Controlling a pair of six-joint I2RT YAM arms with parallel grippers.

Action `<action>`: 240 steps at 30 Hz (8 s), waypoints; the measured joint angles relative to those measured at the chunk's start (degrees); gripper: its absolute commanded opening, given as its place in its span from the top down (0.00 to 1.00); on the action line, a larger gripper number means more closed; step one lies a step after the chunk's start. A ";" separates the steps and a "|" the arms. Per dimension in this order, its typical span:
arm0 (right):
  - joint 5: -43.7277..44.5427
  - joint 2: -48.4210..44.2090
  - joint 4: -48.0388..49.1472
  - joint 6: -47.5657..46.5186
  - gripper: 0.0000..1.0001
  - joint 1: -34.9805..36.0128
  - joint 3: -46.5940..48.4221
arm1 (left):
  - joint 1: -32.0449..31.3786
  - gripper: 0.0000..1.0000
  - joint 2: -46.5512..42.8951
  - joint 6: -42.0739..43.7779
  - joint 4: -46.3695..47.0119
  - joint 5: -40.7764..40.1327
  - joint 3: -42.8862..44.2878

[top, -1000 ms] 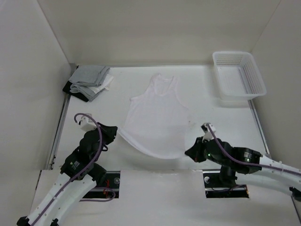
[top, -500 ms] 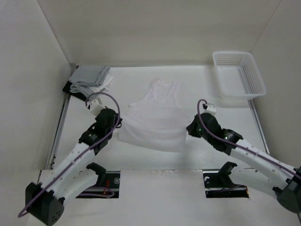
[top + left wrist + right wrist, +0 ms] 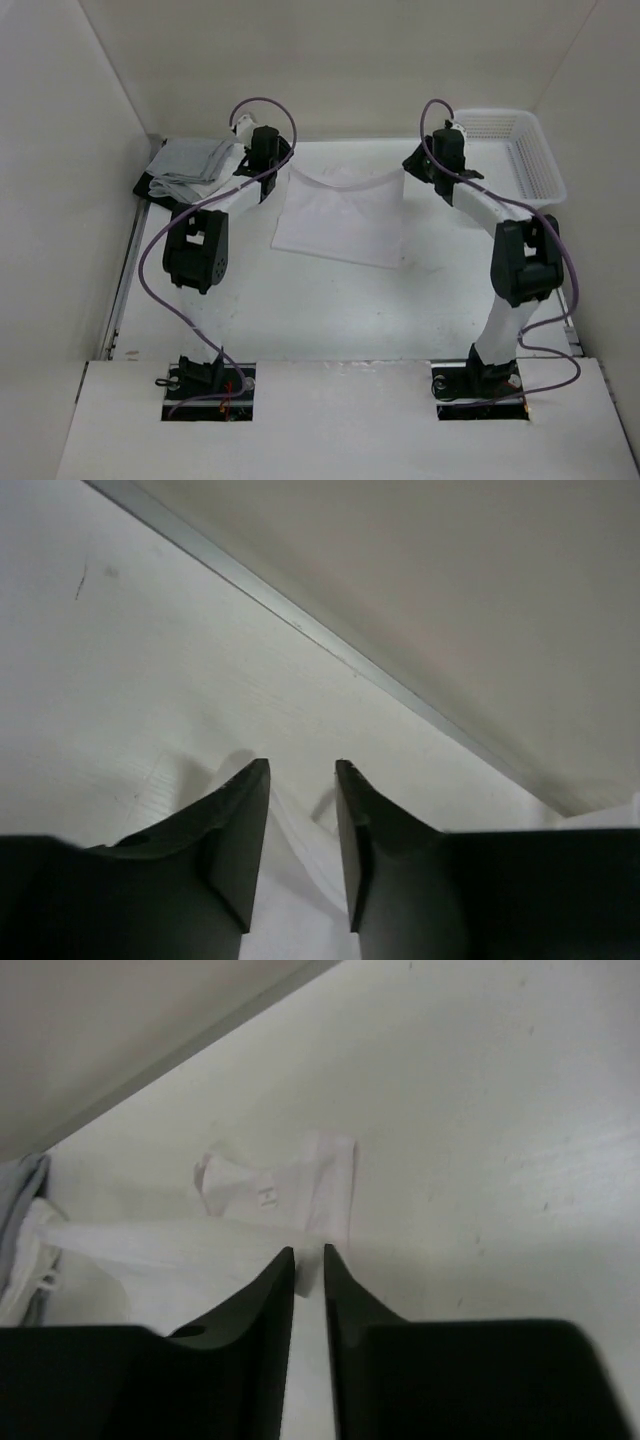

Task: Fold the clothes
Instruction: Fold the tank top

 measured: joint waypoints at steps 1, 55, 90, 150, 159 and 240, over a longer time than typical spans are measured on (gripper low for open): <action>-0.33 3.06 0.57 0.13 0.54 -0.70 2.43 | 0.31 0.64 1.95 0.09 0.22 1.01 1.49; 11.50 -29.16 14.88 16.87 0.55 17.94 -55.43 | 5.25 0.98 -28.76 -11.85 20.26 15.80 -63.91; 26.08 -78.31 -24.83 16.46 0.99 44.30 -35.78 | 2.86 1.00 -94.60 -4.33 -25.79 15.96 -45.81; 4.20 -57.07 -13.00 17.16 1.00 23.28 -55.95 | -5.31 0.97 -96.72 -10.36 -40.46 15.17 -70.99; 6.47 -57.51 -15.87 22.95 0.61 28.13 -59.06 | -9.22 0.75 -99.65 -12.72 -46.93 7.85 -70.90; 21.73 -24.13 -12.94 10.19 0.99 48.15 -25.90 | -12.55 0.75 -73.99 -6.23 -6.95 10.38 -65.07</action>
